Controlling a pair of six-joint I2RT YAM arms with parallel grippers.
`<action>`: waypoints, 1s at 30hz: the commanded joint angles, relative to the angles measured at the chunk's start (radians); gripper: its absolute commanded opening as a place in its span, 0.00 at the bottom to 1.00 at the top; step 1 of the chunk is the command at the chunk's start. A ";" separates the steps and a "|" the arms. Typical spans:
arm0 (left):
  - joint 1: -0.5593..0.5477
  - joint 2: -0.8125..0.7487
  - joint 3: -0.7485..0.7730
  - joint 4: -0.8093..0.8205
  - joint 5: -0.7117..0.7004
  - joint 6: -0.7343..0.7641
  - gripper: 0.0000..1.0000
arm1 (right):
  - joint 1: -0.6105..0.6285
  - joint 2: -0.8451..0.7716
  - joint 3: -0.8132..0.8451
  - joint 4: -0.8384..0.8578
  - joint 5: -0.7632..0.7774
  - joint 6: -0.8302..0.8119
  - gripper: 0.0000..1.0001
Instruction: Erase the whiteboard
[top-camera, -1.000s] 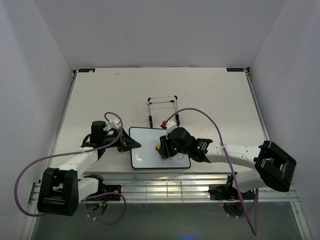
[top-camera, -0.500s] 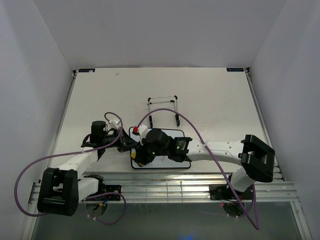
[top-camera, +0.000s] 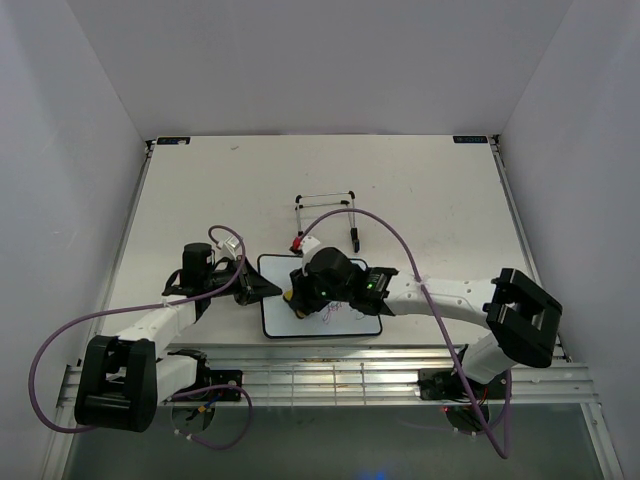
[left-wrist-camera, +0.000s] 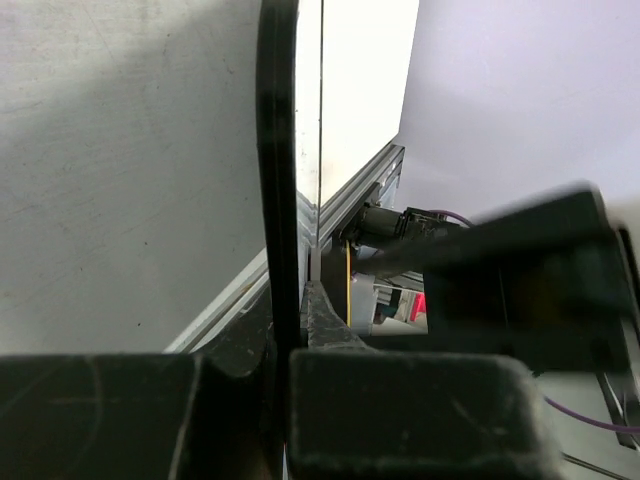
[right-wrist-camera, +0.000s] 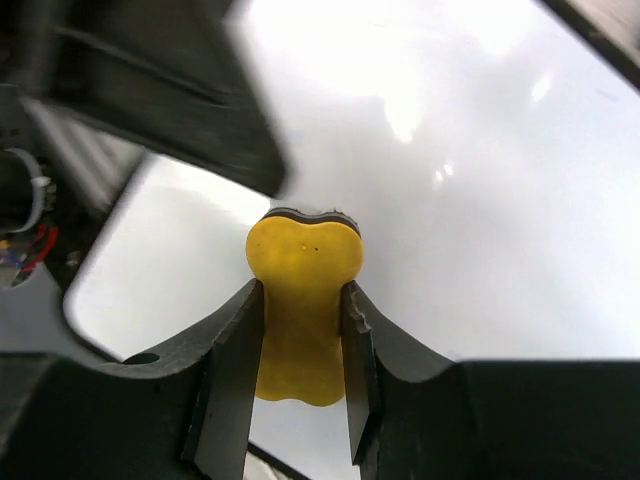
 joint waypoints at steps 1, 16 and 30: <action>-0.005 -0.032 0.004 0.045 0.021 0.020 0.00 | -0.056 -0.014 -0.108 -0.105 0.062 0.032 0.30; -0.005 -0.055 -0.001 0.042 0.012 0.016 0.00 | -0.241 -0.237 -0.405 -0.085 0.027 0.031 0.30; -0.005 -0.055 -0.001 0.039 0.003 0.016 0.00 | -0.041 -0.234 -0.356 0.168 -0.044 0.118 0.29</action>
